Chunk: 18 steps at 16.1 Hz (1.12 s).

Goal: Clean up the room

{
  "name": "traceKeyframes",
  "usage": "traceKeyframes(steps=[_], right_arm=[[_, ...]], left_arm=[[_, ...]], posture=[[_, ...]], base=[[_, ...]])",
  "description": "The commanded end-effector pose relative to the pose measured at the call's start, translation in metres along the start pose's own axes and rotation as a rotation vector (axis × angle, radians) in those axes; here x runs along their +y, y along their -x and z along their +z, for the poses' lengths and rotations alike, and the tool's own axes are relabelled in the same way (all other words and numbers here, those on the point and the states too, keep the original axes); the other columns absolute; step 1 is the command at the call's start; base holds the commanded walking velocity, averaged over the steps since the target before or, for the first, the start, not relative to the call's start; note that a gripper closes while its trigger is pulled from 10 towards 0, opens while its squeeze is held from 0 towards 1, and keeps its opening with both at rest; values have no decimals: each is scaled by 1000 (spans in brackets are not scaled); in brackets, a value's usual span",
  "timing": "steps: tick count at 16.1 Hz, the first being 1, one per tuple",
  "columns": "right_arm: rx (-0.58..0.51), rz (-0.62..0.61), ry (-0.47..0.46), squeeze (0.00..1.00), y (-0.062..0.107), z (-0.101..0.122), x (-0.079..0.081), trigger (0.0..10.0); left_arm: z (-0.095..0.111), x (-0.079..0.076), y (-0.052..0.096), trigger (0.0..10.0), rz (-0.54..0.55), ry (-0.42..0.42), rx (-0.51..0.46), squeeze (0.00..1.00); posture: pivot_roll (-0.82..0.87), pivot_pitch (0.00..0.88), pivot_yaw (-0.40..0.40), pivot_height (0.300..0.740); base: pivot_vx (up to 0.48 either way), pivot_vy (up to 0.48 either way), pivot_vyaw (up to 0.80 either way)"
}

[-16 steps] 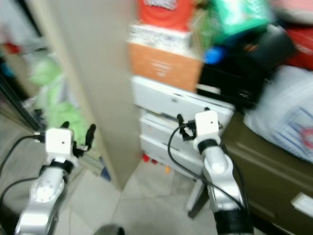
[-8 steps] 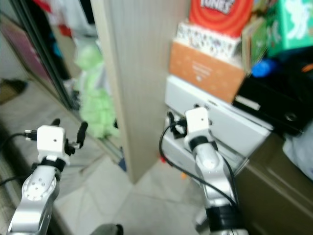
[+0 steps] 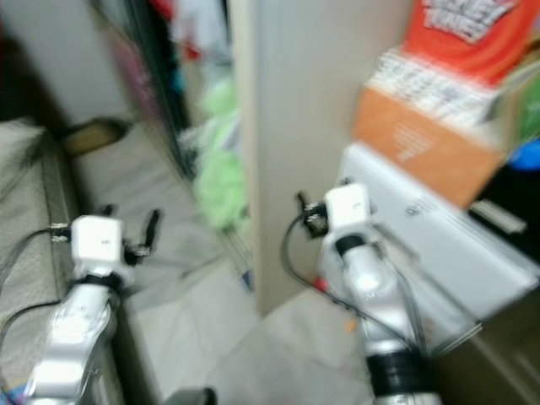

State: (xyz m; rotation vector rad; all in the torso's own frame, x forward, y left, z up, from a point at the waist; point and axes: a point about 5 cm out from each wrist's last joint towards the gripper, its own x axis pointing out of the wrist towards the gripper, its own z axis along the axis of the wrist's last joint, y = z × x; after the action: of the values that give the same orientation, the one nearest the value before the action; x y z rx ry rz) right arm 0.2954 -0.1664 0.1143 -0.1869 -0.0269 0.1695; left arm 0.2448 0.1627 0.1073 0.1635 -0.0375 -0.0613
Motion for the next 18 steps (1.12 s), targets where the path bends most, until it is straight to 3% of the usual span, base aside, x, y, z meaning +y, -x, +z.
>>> traceKeyframes(steps=[1, 18], right_arm=[[-14, 13, -16, 0, -3, 3, 5, 10000], [-19, 19, -13, 0, -6, 3, 5, 10000]], left_arm=[[1, 7, 1, 10000, 21, -26, -3, 0], [0, 6, -2, 10000, 20, -31, -5, 0]], posture=[[-35, 0, -45, 740], [-36, 0, -47, 740]], base=[[0, 0, 800], [0, 0, 800]])
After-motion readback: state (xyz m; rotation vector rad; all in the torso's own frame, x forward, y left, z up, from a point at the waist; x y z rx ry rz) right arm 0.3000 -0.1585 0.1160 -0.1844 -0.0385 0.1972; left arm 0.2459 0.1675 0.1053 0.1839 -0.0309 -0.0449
